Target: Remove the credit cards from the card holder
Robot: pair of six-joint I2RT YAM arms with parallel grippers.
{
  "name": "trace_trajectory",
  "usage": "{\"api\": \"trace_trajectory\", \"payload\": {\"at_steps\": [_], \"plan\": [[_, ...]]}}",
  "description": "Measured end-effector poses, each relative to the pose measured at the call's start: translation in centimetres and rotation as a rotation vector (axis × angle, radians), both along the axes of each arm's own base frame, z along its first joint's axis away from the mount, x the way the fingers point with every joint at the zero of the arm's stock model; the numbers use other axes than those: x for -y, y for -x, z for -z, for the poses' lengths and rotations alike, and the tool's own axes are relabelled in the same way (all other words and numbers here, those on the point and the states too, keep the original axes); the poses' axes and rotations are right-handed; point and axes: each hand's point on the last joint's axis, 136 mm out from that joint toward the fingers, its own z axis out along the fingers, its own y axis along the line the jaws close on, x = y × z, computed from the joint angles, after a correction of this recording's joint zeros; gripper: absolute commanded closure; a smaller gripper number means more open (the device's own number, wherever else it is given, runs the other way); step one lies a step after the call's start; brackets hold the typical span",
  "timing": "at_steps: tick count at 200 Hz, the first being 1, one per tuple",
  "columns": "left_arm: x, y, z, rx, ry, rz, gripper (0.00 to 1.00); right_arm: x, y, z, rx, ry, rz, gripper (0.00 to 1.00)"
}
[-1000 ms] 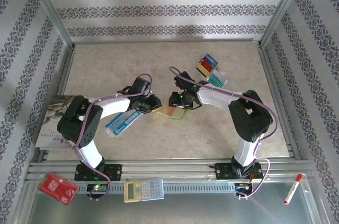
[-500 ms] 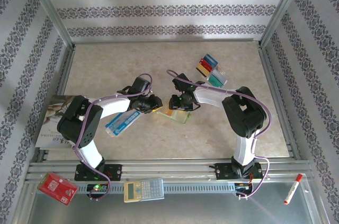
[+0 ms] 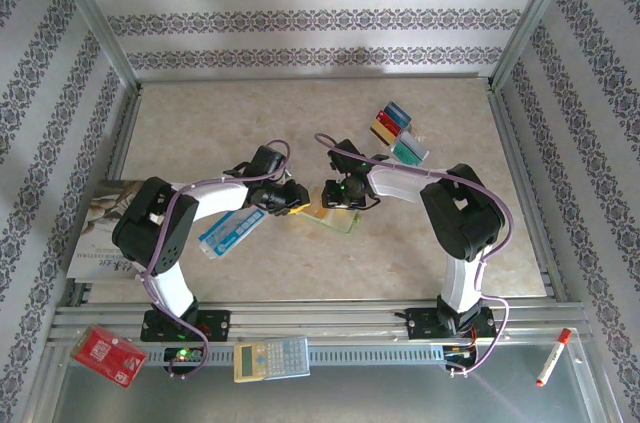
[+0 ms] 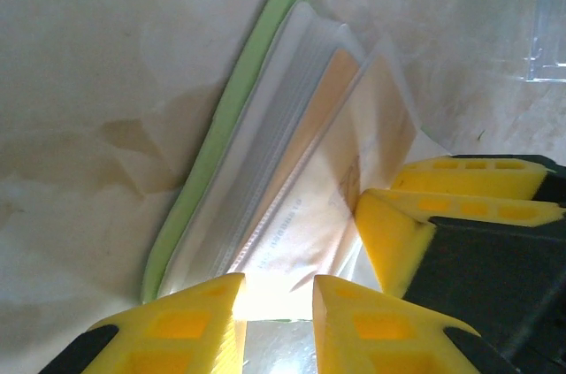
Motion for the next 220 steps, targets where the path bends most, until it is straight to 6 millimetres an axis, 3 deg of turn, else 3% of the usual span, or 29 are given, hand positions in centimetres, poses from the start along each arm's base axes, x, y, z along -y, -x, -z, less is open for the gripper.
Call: {"api": "trace_trajectory", "payload": {"at_steps": [83, 220], "plan": [[0.1, -0.1, 1.1, -0.023, -0.010, 0.004, 0.69, 0.0, 0.0, 0.0, 0.007, -0.041, -0.014, 0.69], [0.8, -0.7, 1.0, -0.059, 0.038, -0.048, 0.68, 0.0, 0.0, 0.0, -0.008, -0.098, -0.041, 0.68]]}}
